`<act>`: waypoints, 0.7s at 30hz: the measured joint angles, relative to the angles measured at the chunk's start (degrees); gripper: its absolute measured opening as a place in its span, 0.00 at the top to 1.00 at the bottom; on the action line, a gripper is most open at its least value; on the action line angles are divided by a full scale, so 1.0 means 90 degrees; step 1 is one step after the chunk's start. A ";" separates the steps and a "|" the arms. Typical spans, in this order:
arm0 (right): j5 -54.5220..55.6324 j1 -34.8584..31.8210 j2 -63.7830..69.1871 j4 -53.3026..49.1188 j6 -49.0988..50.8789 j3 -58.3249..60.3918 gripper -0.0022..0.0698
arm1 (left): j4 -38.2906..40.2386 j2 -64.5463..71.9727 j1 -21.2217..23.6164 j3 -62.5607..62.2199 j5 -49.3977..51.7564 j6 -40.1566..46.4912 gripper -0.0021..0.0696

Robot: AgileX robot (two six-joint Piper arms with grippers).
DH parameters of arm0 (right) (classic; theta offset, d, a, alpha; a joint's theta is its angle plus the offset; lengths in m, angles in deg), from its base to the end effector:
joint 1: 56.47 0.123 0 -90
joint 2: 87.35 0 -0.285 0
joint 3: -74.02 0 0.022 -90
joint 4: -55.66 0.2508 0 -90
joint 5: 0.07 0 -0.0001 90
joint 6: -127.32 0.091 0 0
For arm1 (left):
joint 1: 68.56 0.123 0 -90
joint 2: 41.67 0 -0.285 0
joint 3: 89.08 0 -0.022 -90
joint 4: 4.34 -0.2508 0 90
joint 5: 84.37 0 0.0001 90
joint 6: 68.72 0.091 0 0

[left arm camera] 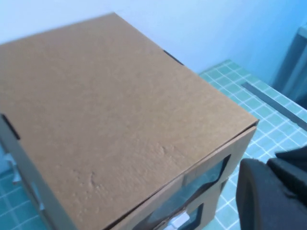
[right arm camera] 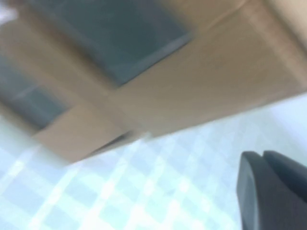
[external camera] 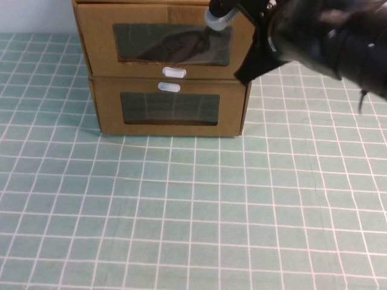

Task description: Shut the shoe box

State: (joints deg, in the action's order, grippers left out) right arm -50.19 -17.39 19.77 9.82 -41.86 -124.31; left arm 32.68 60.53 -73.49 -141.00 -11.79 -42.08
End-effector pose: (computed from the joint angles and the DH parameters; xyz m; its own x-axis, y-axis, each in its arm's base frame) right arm 0.3370 0.2091 0.3752 -0.3732 -0.7166 -0.5892 -0.3638 0.6973 -0.6176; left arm 0.2987 -0.0783 0.5428 -0.3287 0.2260 -0.9170 0.6705 0.7396 -0.0581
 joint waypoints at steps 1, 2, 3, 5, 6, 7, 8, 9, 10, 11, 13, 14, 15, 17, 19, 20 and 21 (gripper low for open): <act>-0.0039 -0.0024 -0.0071 0.0407 -0.0238 0.0000 0.99 | -0.0088 -0.0114 0.0000 0.0000 0.0000 -0.0051 0.98; -0.0049 -0.0077 -0.0203 0.0870 -0.0414 0.0000 0.99 | -0.0205 -0.0231 0.0000 0.0000 0.0013 -0.0123 0.98; -0.0036 -0.0109 -0.0340 0.1288 -0.0533 0.0000 0.99 | -0.0342 -0.0361 0.0000 0.0018 0.0011 -0.0185 0.98; 0.0131 -0.0224 -0.0622 0.1890 -0.0670 0.0000 0.99 | -0.0577 -0.0639 0.0000 0.0163 0.0015 -0.0279 0.98; 0.0264 -0.0289 -0.0789 0.2148 -0.0713 0.0000 0.99 | -0.0672 -0.0814 0.0000 0.0284 0.0015 -0.0307 0.98; 0.0381 -0.0349 -0.0929 0.2322 -0.0730 0.0000 0.99 | -0.0749 -0.0967 0.0000 0.0405 0.0015 -0.0324 0.98; 0.0530 -0.0422 -0.1098 0.2506 -0.0760 0.0000 0.99 | -0.0838 -0.1174 0.0000 0.0585 0.0027 -0.0334 0.98; 0.0665 -0.0499 -0.1259 0.2664 -0.0763 0.0000 0.99 | -0.0921 -0.1395 0.0000 0.0799 0.0026 -0.0334 0.98; 0.0761 -0.0580 -0.1384 0.2809 -0.0773 0.0000 0.99 | -0.1000 -0.1589 0.0000 0.1055 0.0026 -0.0338 0.98; 0.0855 -0.0662 -0.1529 0.2938 -0.0773 0.0000 0.99 | -0.1068 -0.1845 0.0000 0.1349 0.0026 -0.0348 0.98; 0.0953 -0.0802 -0.1780 0.3148 -0.0777 0.0000 0.99 | -0.1225 -0.2408 0.0000 0.1975 0.0005 -0.0348 0.98; 0.0970 -0.0875 -0.1889 0.3252 -0.0777 0.0000 0.99 | -0.1292 -0.2706 0.0000 0.2366 -0.0089 -0.0348 0.98; 0.0990 -0.0949 -0.1994 0.3349 -0.0790 0.0000 0.99 | -0.1357 -0.3016 0.0000 0.2782 -0.0243 -0.0348 0.98; 0.1165 -0.1071 -0.2202 0.3481 -0.0788 0.0147 0.99 | -0.1445 -0.3580 0.0000 0.3576 -0.0672 -0.0348 0.98; 0.1543 -0.1190 -0.2478 0.3544 -0.0735 0.0464 0.99 | -0.1507 -0.4146 0.0000 0.4490 -0.1157 -0.0348 0.98; 0.1782 -0.1244 -0.2664 0.3560 -0.0668 0.0700 0.99 | -0.1520 -0.4452 0.0000 0.4944 -0.1427 -0.0348 0.98; 0.2026 -0.1300 -0.2866 0.3575 -0.0592 0.0963 0.99 | -0.1561 -0.4753 0.0000 0.5387 -0.1685 -0.0348 0.98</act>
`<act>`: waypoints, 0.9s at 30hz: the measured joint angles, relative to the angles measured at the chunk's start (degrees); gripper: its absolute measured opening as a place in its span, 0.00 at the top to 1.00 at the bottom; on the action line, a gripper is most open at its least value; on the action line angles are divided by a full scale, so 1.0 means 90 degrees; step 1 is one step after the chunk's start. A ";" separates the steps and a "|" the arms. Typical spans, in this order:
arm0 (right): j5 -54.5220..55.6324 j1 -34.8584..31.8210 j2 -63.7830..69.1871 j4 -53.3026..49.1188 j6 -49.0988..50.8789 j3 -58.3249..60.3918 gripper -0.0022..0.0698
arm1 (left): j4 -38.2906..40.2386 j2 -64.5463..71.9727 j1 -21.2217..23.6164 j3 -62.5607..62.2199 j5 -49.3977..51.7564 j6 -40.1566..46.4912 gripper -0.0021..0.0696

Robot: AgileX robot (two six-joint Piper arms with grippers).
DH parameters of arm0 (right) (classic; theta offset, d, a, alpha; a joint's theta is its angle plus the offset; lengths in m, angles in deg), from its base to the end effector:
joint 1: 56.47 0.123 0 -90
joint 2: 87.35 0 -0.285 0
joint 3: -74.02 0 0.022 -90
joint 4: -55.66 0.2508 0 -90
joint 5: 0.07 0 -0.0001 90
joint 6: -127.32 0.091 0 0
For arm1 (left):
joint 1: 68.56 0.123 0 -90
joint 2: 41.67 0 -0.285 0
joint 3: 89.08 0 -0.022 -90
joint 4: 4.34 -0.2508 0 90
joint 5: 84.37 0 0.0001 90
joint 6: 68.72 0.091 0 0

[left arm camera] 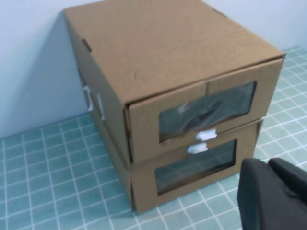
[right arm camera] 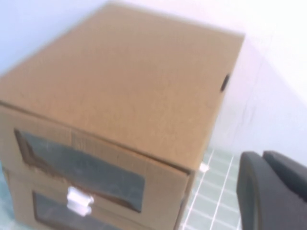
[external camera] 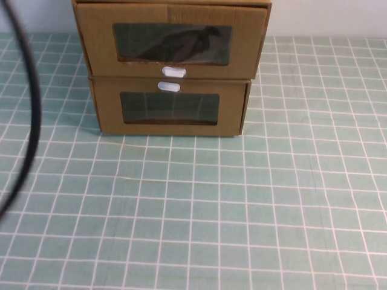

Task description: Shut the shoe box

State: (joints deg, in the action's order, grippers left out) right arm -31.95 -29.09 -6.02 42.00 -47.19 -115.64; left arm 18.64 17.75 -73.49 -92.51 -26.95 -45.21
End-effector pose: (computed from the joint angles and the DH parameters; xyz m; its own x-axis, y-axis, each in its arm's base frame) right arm 0.2505 0.1169 0.4844 -0.1584 -0.2021 -0.9665 -0.3675 0.9206 -0.1323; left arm 0.1276 -0.0411 0.4957 -0.2830 0.1995 -0.9381 0.4467 0.8930 0.0552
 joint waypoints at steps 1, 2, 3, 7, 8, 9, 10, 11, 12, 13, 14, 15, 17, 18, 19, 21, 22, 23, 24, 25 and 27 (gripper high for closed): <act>0.0230 -0.0048 -0.0225 0.0000 0.0070 0.0284 0.99 | -0.0038 -0.0294 0.0000 0.0433 -0.0230 0.0000 0.98; 0.0454 -0.0076 -0.0467 0.0000 0.0151 0.0526 0.99 | -0.0064 -0.0586 0.0000 0.0771 -0.0403 0.0000 0.98; 0.0670 -0.0128 -0.0723 0.0000 0.0242 0.0844 0.99 | -0.0096 -0.0873 0.0000 0.1178 -0.0586 -0.0012 0.98; 0.1531 -0.0369 -0.1794 0.0000 0.0396 0.2241 0.99 | -0.0195 -0.1991 0.0000 0.2606 -0.1035 -0.0124 0.98; 0.1739 -0.0443 -0.2090 0.0000 0.0425 0.2593 0.99 | -0.0195 -0.2287 0.0000 0.2956 -0.1146 -0.0126 0.98; 0.1888 -0.0511 -0.2327 0.0000 0.0471 0.2862 0.99 | -0.0195 -0.2524 0.0000 0.3297 -0.1244 -0.0137 0.98; 0.2011 -0.0562 -0.2630 0.0000 0.0533 0.3188 0.99 | -0.0204 -0.2815 0.0000 0.3624 -0.1380 -0.0163 0.98; 0.2101 -0.0616 -0.2931 0.0000 0.0597 0.3499 0.99 | -0.0210 -0.3102 0.0000 0.3931 -0.1549 -0.0175 0.98; 0.2131 -0.0645 -0.3228 -0.0013 0.0613 0.3799 0.99 | -0.0210 -0.3374 0.0000 0.4166 -0.1681 -0.0206 0.98; 0.2155 -0.0674 -0.3518 -0.0069 0.0652 0.4031 0.99 | -0.0210 -0.3625 0.0000 0.4438 -0.1861 -0.0232 0.98; 0.2155 -0.0688 -0.3802 -0.0180 0.0666 0.4320 0.99 | -0.0210 -0.3845 0.0000 0.4691 -0.2033 -0.0278 0.98; 0.2166 -0.0688 -0.4076 -0.0335 0.0666 0.4597 0.99 | -0.0210 -0.4032 0.0000 0.4926 -0.2220 -0.0313 0.98; 0.2166 -0.0688 -0.4523 -0.0617 0.0691 0.5058 0.99 | -0.0210 -0.4271 0.0000 0.5314 -0.2531 -0.0355 0.98; 0.2144 -0.0688 -0.4757 -0.0728 0.0705 0.5285 0.99 | -0.0210 -0.4353 0.0000 0.5510 -0.2680 -0.0382 0.98; 0.2087 -0.0688 -0.4981 -0.0802 0.0705 0.5522 0.99 | -0.0210 -0.4397 0.0000 0.5694 -0.2820 -0.0398 0.98; 0.1913 -0.0688 -0.5371 -0.0817 0.0729 0.5820 0.99 | -0.0210 -0.4422 0.0000 0.5984 -0.2960 -0.0412 0.98; 0.1784 -0.0688 -0.5577 -0.0817 0.0729 0.5964 0.99 | -0.0210 -0.4425 0.0000 0.6128 -0.2994 -0.0412 0.98; 0.1650 -0.0688 -0.5775 -0.0817 0.0729 0.6105 0.99 | -0.0210 -0.4425 0.0000 0.6257 -0.2992 -0.0412 0.98; 0.1540 -0.0688 -0.5923 -0.0817 0.0729 0.6216 0.99 | -0.0210 -0.4425 0.0000 0.6374 -0.2996 -0.0412 0.98; 0.1423 -0.0688 -0.6082 -0.0830 0.0729 0.6359 0.99 | -0.0199 -0.4425 0.0000 0.6479 -0.3026 -0.0412 0.98; 0.1257 -0.0688 -0.6337 -0.0841 0.0729 0.6613 0.99 | -0.0198 -0.4425 0.0000 0.6667 -0.3057 -0.0412 0.98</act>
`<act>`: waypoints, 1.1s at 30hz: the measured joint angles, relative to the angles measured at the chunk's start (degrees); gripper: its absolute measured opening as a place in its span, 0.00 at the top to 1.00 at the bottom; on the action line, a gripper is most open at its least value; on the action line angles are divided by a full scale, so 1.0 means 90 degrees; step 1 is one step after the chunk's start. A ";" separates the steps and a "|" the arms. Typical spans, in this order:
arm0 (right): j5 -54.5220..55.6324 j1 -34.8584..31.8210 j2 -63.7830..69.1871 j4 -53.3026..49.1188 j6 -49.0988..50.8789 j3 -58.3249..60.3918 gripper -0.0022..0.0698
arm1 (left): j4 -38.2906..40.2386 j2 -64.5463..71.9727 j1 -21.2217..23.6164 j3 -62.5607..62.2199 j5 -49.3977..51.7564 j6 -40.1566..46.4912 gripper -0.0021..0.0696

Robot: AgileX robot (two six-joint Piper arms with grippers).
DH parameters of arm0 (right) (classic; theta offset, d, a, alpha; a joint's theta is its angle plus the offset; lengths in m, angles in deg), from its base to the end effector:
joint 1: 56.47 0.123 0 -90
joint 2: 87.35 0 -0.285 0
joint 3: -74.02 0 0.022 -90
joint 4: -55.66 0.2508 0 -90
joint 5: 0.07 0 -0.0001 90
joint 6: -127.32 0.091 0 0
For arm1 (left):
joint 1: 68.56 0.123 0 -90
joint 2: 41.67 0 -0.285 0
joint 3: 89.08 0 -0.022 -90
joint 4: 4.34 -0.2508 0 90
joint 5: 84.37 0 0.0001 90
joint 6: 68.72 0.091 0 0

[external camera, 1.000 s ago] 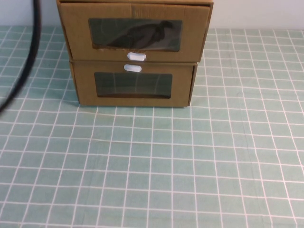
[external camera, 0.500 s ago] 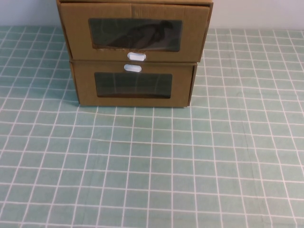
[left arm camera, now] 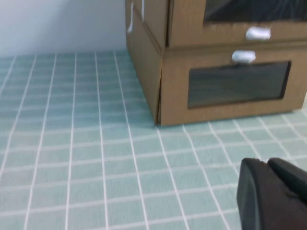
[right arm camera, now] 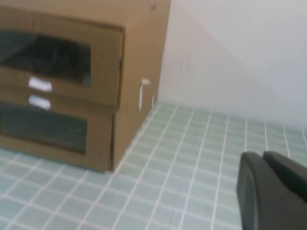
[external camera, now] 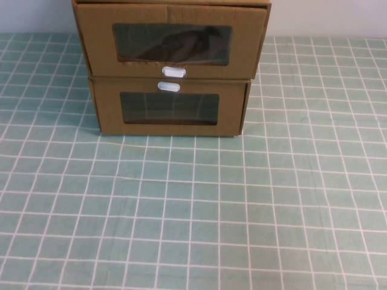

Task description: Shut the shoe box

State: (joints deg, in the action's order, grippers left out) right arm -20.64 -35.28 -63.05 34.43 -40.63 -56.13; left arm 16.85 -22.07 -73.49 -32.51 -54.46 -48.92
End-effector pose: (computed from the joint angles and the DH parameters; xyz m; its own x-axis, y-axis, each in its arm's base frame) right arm 0.0654 0.0129 0.3244 -0.0221 -0.1555 -0.9876 -0.2455 0.9584 -0.1454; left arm 0.0548 -0.0212 0.2776 -0.2418 0.0420 -0.9694 0.2637 0.9643 -0.0240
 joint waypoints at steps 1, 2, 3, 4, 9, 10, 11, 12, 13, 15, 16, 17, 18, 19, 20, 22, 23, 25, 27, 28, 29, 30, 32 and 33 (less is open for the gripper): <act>-0.0052 0.0000 -0.0102 0.0000 0.0000 0.0126 0.99 | 0.0000 0.0000 0.0000 0.0108 -0.0018 0.0000 0.98; -0.0092 0.0000 -0.0183 0.0000 0.0000 0.0230 0.99 | 0.0000 0.0000 0.0000 0.0212 -0.0044 0.0000 0.98; -0.0103 0.0000 -0.0236 0.0000 0.0007 0.0307 0.99 | 0.0000 0.0000 0.0000 0.0298 -0.0076 0.0000 0.98; -0.0119 0.0000 -0.0292 0.0000 0.0016 0.0365 0.99 | 0.0000 0.0000 0.0000 0.0413 -0.0151 0.0000 0.98; -0.0272 0.0000 -0.0410 0.0012 0.0154 0.0665 0.99 | 0.0000 0.0000 0.0000 0.0948 -0.0653 -0.0013 0.98; -0.0308 0.0000 -0.0409 0.0012 0.0240 0.0712 0.99 | 0.0000 0.0000 0.0000 0.1005 -0.0802 -0.0013 0.98; -0.0325 0.0000 -0.0409 0.0012 0.0331 0.0757 0.99 | 0.0012 0.0000 0.0000 0.1038 -0.0938 -0.0013 0.98; -0.0323 0.0000 -0.0409 0.0023 0.0394 0.0783 0.99 | 0.0026 0.0000 0.0000 0.1064 -0.1047 -0.0013 0.98; -0.0333 0.0000 -0.0409 0.0022 0.0440 0.0795 0.99 | 0.0026 0.0000 0.0000 0.1074 -0.1100 -0.0013 0.98; -0.0364 0.0000 -0.0409 0.0022 0.0478 0.0794 0.99 | 0.0026 0.0000 0.0000 0.1077 -0.1146 -0.0013 0.98; -0.0395 0.0000 -0.0409 0.0022 0.0494 0.0794 0.99 | 0.0026 0.0000 0.0000 0.1089 -0.1162 -0.0013 0.98; -0.0442 0.0000 -0.0409 0.0022 0.0499 0.0794 0.99 | 0.0026 0.0000 0.0000 0.1103 -0.1178 -0.0013 0.98; -0.0475 0.0000 -0.0409 0.0022 0.0509 0.0794 0.99 | 0.0026 0.0000 0.0000 0.1118 -0.1193 -0.0013 0.98; -0.0508 0.0000 -0.0409 0.0022 0.0509 0.0794 0.99 | 0.0026 0.0000 0.0000 0.1146 -0.1193 -0.0013 0.98; -0.0524 0.0000 -0.0409 0.0022 0.0509 0.0794 0.99 | 0.0026 0.0000 0.0000 0.1160 -0.1193 -0.0013 0.98; -0.0549 0.0000 -0.0409 0.0022 0.0523 0.0794 0.99 | 0.0026 0.0000 0.0000 0.1219 -0.1193 -0.0013 0.98; -0.0549 0.0000 -0.0409 0.0022 0.0523 0.0794 0.99 | 0.0026 0.0000 0.0000 0.1233 -0.1181 -0.0013 0.98; -0.0549 0.0000 -0.0409 0.0022 0.0523 0.0794 0.99 | 0.0026 0.0000 0.0000 0.1249 -0.1137 -0.0013 0.98; -0.0552 0.0000 -0.0409 0.0022 0.0523 0.0794 0.99 | 0.0026 0.0000 0.0000 0.1249 -0.1134 -0.0013 0.98; -0.0552 0.0000 -0.0409 0.0022 0.0523 0.0794 0.99 | 0.0026 0.0000 0.0000 0.1249 -0.1122 -0.0013 0.98; -0.0552 0.0000 -0.0409 0.0024 0.0523 0.0794 0.99 | 0.0026 0.0000 0.0000 0.1249 -0.1122 -0.0013 0.98; -0.0552 0.0000 -0.0409 0.0024 0.0523 0.0794 0.99 | 0.0026 0.0000 0.0000 0.1249 -0.1122 -0.0013 0.98; -0.0562 0.0000 -0.0409 0.0024 0.0523 0.0794 0.99 | 0.0026 0.0000 0.0000 0.1249 -0.1122 -0.0013 0.98; -0.0562 0.0000 -0.0409 0.0024 0.0523 0.0794 0.99 | 0.0026 0.0000 0.0000 0.1249 -0.1122 -0.0013 0.98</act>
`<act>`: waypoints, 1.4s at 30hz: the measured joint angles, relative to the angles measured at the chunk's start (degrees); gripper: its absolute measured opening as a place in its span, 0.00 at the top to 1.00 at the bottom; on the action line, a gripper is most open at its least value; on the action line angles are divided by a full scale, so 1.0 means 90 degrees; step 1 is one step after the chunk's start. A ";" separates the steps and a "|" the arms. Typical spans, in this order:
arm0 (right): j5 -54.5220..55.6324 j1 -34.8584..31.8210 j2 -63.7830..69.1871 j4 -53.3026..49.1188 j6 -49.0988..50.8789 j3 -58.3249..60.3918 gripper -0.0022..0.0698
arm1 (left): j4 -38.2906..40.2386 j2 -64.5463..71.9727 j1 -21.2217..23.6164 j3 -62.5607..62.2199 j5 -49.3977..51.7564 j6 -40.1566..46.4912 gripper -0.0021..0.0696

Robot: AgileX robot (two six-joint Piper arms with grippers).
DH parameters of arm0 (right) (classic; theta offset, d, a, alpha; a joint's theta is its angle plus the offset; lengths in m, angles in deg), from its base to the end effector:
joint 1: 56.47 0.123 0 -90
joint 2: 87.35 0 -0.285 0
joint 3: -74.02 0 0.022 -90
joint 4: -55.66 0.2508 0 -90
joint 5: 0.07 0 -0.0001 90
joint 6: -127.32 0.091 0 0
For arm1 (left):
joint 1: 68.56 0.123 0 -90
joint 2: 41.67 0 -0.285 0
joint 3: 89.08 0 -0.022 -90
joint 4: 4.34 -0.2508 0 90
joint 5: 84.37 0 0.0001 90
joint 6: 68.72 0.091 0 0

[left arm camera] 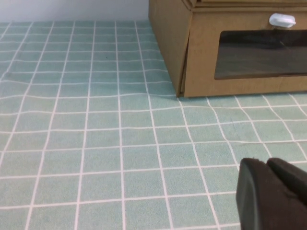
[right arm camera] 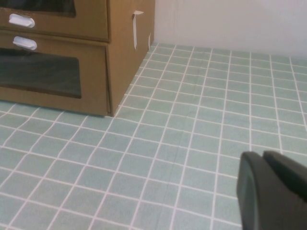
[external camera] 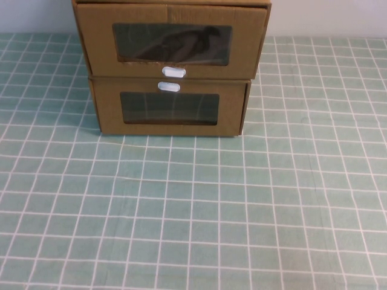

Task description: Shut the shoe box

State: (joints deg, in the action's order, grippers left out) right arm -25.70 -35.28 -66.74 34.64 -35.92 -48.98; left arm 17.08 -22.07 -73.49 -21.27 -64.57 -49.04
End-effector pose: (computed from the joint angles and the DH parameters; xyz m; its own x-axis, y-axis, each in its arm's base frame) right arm 0.0624 0.0090 0.2802 -0.1806 -0.1135 -0.9770 -0.2230 0.9722 -0.0717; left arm 0.0666 -0.0171 0.2270 -0.2756 0.0137 -0.9612 0.2010 0.9786 -0.0437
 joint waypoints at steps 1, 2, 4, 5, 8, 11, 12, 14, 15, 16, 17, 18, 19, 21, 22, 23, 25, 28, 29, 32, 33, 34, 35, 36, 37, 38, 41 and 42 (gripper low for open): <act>0.0000 0.0000 0.0000 0.0000 0.0000 0.0000 0.99 | 0.0000 0.0000 0.0000 0.0012 0.0000 0.0000 0.98; 0.0000 0.0000 0.0000 0.0000 0.0000 0.0000 0.99 | 0.0000 0.0000 0.0000 0.0026 0.0003 0.0000 0.98; 0.0000 0.0000 0.0000 0.0000 0.0000 0.0000 0.99 | 0.0000 -0.0116 0.0000 0.0098 0.0027 0.0000 0.98; 0.0000 0.0000 0.0000 0.0000 0.0000 0.0000 0.99 | 0.0000 -0.0248 0.0000 0.0141 0.0041 0.0000 0.98; -0.0003 0.0000 0.0000 0.0000 0.0000 0.0000 0.99 | -0.0131 -0.0727 0.0000 0.0365 0.0022 0.0000 0.98; -0.0014 0.0000 0.0000 0.0000 0.0000 0.0000 0.99 | -0.0536 -0.1138 0.0000 0.0793 -0.0218 -0.0013 0.98; -0.0014 0.0000 0.0000 0.0000 0.0000 0.0000 0.99 | -0.0636 -0.1254 0.0000 0.0959 -0.0343 -0.0079 0.98; -0.0014 0.0000 0.0000 0.0000 0.0000 0.0000 0.99 | -0.0864 -0.1355 0.0000 0.1152 -0.0458 -0.0339 0.98; -0.0014 0.0000 0.0000 0.0012 0.0000 0.0000 0.99 | -0.1096 -0.1368 0.0000 0.1183 -0.0445 -0.0525 0.98; -0.0014 0.0000 0.0000 0.0012 0.0000 0.0000 0.99 | -0.1334 -0.1368 0.0000 0.1195 -0.0431 -0.0702 0.98; -0.0025 0.0000 0.0000 0.0012 0.0000 0.0000 0.99 | -0.1502 -0.1368 0.0000 0.1207 -0.0358 -0.0851 0.98; -0.0017 0.0000 0.0000 0.0012 0.0000 0.0000 0.99 | -0.1676 -0.1371 0.0000 0.1207 -0.0229 -0.0989 0.98; -0.0017 0.0000 0.0000 0.0012 0.0000 0.0000 0.99 | -0.1807 -0.1371 0.0000 0.1207 -0.0060 -0.1142 0.98; -0.0028 0.0000 0.0000 0.0012 0.0000 0.0000 0.99 | -0.1954 -0.1371 0.0000 0.1207 0.0134 -0.1315 0.98; -0.0028 0.0000 0.0000 0.0012 0.0000 0.0000 0.99 | -0.1999 -0.1371 0.0000 0.1211 0.0174 -0.1375 0.98; -0.0028 0.0000 0.0000 0.0012 0.0000 0.0000 0.99 | -0.2030 -0.1371 0.0000 0.1211 0.0203 -0.1406 0.98; -0.0028 0.0000 0.0000 0.0012 0.0000 0.0000 0.99 | -0.2055 -0.1371 0.0000 0.1211 0.0230 -0.1431 0.98; -0.0028 0.0000 0.0000 0.0023 0.0000 0.0000 0.99 | -0.2059 -0.1371 0.0000 0.1211 0.0257 -0.1431 0.98; -0.0028 0.0000 0.0000 0.0023 0.0000 0.0000 0.99 | -0.2059 -0.1371 0.0000 0.1211 0.0257 -0.1431 0.98; -0.0028 0.0000 0.0000 0.0023 0.0000 0.0000 0.99 | -0.2070 -0.1382 0.0000 0.1211 0.0257 -0.1431 0.98; -0.0028 0.0000 0.0000 0.0023 0.0000 0.0000 0.99 | -0.2070 -0.1382 0.0000 0.1211 0.0257 -0.1431 0.98; -0.0028 0.0000 0.0000 0.0023 0.0000 0.0000 0.99 | -0.2070 -0.1382 0.0000 0.1211 0.0257 -0.1431 0.98; -0.0028 0.0000 0.0000 0.0023 0.0000 0.0000 0.99 | -0.2070 -0.1382 0.0000 0.1211 0.0257 -0.1431 0.98; -0.0028 0.0000 0.0000 0.0023 0.0000 0.0000 0.99 | -0.2070 -0.1382 0.0000 0.1211 0.0257 -0.1431 0.98; -0.0028 0.0000 0.0000 0.0023 0.0000 0.0000 0.99 | -0.2070 -0.1382 0.0000 0.1211 0.0257 -0.1431 0.98; -0.0028 0.0000 0.0000 0.0023 0.0000 0.0000 0.99 | -0.2070 -0.1382 0.0000 0.1211 0.0257 -0.1431 0.98; -0.0028 0.0000 0.0000 0.0023 0.0000 0.0000 0.99 | -0.2070 -0.1382 0.0000 0.1211 0.0257 -0.1431 0.98; -0.0028 0.0000 0.0000 0.0023 0.0000 0.0000 0.99 | -0.2070 -0.1382 0.0000 0.1211 0.0257 -0.1431 0.98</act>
State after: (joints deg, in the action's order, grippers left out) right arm -25.95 -35.28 -66.74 34.85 -35.92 -48.98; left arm -1.54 -34.51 -73.49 -10.37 -62.25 -61.92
